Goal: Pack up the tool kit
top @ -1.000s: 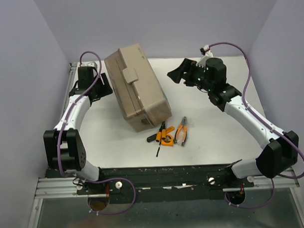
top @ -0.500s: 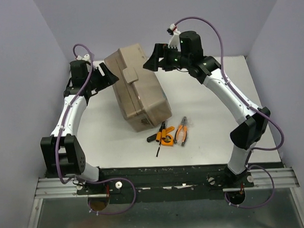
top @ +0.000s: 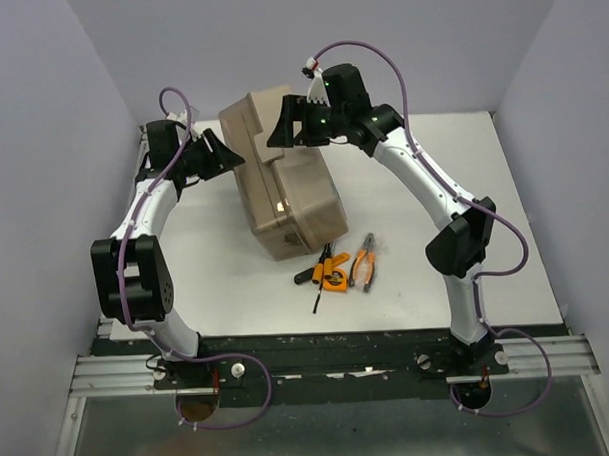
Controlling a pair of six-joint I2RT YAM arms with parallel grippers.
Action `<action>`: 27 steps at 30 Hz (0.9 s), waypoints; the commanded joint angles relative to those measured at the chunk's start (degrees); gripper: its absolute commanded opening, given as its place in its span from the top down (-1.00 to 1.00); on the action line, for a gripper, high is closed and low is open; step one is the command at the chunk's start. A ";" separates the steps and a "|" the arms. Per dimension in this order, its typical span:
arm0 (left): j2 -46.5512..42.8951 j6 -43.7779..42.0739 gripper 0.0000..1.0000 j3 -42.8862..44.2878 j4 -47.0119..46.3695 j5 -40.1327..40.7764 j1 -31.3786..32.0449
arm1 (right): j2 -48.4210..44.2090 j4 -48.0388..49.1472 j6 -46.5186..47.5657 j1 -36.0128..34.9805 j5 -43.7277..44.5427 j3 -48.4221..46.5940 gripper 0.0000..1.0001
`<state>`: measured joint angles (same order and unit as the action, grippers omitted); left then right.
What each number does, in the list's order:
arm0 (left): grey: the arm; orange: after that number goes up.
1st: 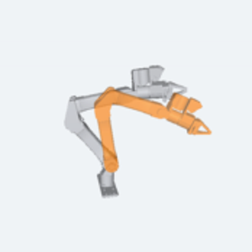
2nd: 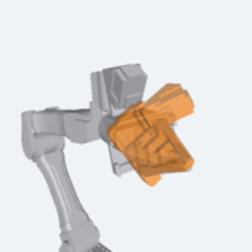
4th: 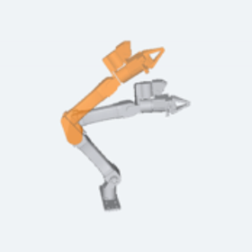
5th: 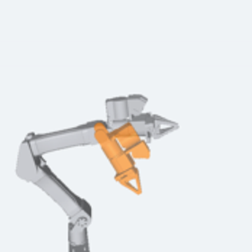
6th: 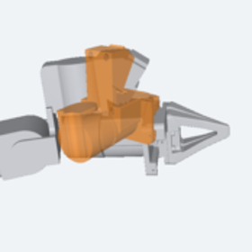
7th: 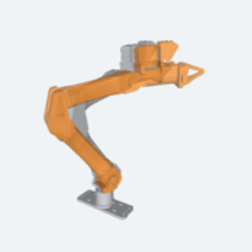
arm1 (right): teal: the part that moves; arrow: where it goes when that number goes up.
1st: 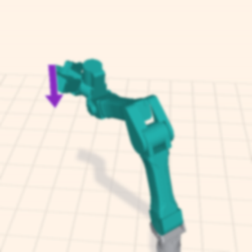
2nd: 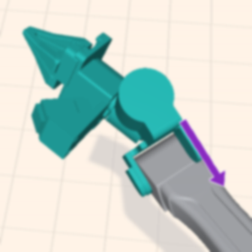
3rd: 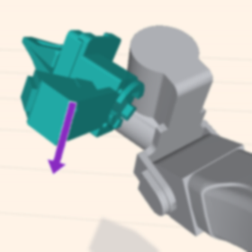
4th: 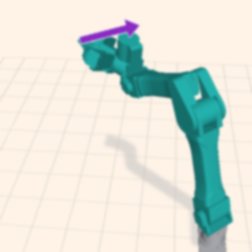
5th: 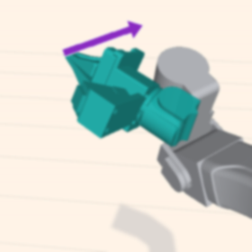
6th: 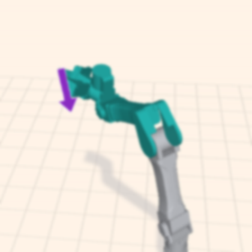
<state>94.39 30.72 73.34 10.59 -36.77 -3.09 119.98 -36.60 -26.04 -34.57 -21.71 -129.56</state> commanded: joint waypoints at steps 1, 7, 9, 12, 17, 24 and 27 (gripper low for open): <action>4.13 -1.54 -0.11 1.10 -1.27 -6.81 2.56 | 1.74 -5.93 0.38 -0.59 4.22 -2.81 -0.82; 4.49 -4.17 -0.11 2.15 0.66 -6.29 5.99 | 4.90 -13.92 0.82 -0.59 11.60 -7.54 -0.82; 4.84 -4.79 -0.11 2.51 1.45 -6.03 6.69 | 6.31 -15.60 0.29 -0.59 13.44 -9.04 -0.82; 5.28 -5.49 -0.11 2.77 2.15 -5.77 7.48 | 7.72 -15.79 -0.94 -0.33 14.07 -9.31 -0.82; 6.33 -7.51 -0.08 4.18 4.08 -5.06 8.63 | 9.91 -14.03 -1.55 -0.15 10.48 -9.31 -0.82; 6.77 -8.40 -0.06 4.79 4.18 -4.97 8.72 | 10.27 -8.59 -4.71 1.25 -0.59 -3.88 -0.82; 7.21 -8.66 -0.05 4.79 4.09 -4.89 8.72 | 10.09 -6.82 -6.47 1.87 -4.55 -0.97 -0.82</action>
<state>98.74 25.15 78.24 12.25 -40.60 3.88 126.52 -43.05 -28.99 -32.62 -16.84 -135.81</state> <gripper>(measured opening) 0.537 0.910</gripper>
